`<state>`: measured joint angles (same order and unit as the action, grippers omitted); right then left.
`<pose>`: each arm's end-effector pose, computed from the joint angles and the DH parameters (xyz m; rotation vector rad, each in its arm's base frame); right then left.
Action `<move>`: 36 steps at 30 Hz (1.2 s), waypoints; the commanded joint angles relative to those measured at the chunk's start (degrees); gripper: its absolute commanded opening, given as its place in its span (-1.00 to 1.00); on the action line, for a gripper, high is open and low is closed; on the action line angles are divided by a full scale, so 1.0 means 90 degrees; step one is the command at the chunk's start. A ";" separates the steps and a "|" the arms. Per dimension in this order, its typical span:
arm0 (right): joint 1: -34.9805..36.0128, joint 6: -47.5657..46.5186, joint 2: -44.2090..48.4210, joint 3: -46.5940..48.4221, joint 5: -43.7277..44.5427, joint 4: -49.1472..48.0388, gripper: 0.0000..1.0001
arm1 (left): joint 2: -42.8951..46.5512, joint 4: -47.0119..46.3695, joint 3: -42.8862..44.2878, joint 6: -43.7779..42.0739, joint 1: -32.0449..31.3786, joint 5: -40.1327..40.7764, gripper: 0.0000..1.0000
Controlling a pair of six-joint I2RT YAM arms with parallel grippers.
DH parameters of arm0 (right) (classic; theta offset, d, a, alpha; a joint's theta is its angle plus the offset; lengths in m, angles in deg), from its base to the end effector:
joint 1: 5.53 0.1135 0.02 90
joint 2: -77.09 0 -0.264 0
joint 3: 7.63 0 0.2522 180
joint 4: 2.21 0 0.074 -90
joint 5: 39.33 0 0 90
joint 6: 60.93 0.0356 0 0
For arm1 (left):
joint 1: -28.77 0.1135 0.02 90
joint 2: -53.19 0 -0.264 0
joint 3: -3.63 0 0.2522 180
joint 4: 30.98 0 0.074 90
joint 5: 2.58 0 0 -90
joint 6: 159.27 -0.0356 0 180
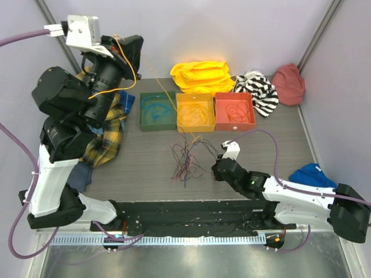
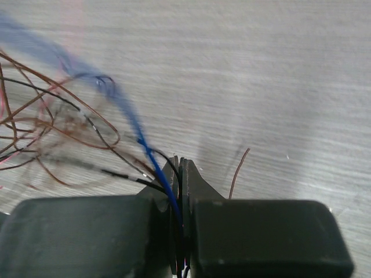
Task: Untangle the cables
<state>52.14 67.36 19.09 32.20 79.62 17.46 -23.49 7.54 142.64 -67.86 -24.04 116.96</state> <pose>0.1230 0.1621 0.1942 -0.0940 2.1637 0.4100 0.1182 -0.1267 0.6361 0.0788 1.2262 -0.5291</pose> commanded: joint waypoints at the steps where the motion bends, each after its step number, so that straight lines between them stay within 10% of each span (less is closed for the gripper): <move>1: -0.0011 0.0414 -0.0089 -0.0171 0.0241 0.0154 -0.98 | -0.0083 -0.0348 0.0809 -0.0440 0.0019 -0.0001 -1.00; 4: -0.0011 0.0492 -0.0157 -0.0191 0.0231 0.0270 -0.95 | -0.0083 -0.0358 0.0713 -0.0342 0.0019 -0.0127 -1.00; 8: -0.0011 0.0512 0.0086 -0.0240 0.0270 0.0339 -0.23 | 0.0073 -0.0455 0.0244 -0.0254 0.0019 -0.0118 -1.00; 14: 0.0008 0.0200 0.0984 0.0130 0.0318 0.0738 0.25 | 0.0112 -0.0446 0.0087 -0.0264 0.0019 -0.0138 -1.00; 24: 0.0037 -0.0580 0.1943 0.1740 -0.0344 0.1054 0.39 | 0.0024 -0.0319 -0.0350 -0.0176 0.0019 -0.0342 -1.00; 36: 0.0077 -0.2280 -0.0447 0.3168 -0.1293 -0.0617 0.49 | -0.0288 -0.0085 -0.0587 0.0839 0.0009 -0.1104 -1.00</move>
<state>52.53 53.89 21.12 56.70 69.85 18.18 -26.47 7.08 136.70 -63.60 -24.02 110.55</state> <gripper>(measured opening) 0.737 0.024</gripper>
